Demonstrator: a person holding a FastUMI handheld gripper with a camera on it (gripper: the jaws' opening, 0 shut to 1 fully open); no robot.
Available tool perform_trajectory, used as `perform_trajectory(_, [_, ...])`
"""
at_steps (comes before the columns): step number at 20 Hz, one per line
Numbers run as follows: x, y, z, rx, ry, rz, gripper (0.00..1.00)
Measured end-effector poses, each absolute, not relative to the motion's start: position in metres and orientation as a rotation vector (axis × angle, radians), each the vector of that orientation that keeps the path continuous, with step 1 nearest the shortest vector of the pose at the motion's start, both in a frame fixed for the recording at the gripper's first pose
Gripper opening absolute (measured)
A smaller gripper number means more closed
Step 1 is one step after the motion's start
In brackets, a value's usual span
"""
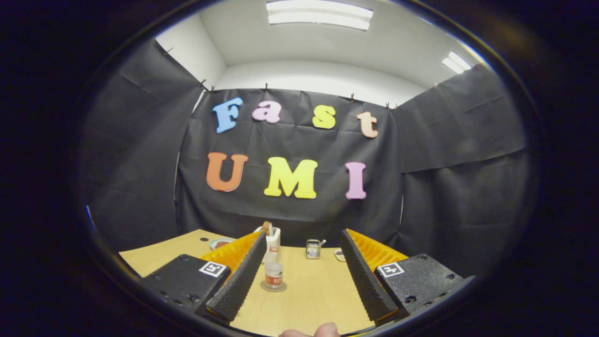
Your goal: Take the bottle from table, then pour the juice into the cup, finally place the bottle on the coaster
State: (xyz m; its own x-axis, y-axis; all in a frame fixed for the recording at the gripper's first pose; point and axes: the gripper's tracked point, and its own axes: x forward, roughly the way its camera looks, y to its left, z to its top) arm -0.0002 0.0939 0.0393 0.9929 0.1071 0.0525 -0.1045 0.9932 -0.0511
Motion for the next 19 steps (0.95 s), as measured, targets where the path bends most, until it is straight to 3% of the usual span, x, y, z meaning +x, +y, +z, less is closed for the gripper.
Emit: perform_trajectory(19, [0.0,0.107,0.044,-0.002,-0.048,0.139,1.0])
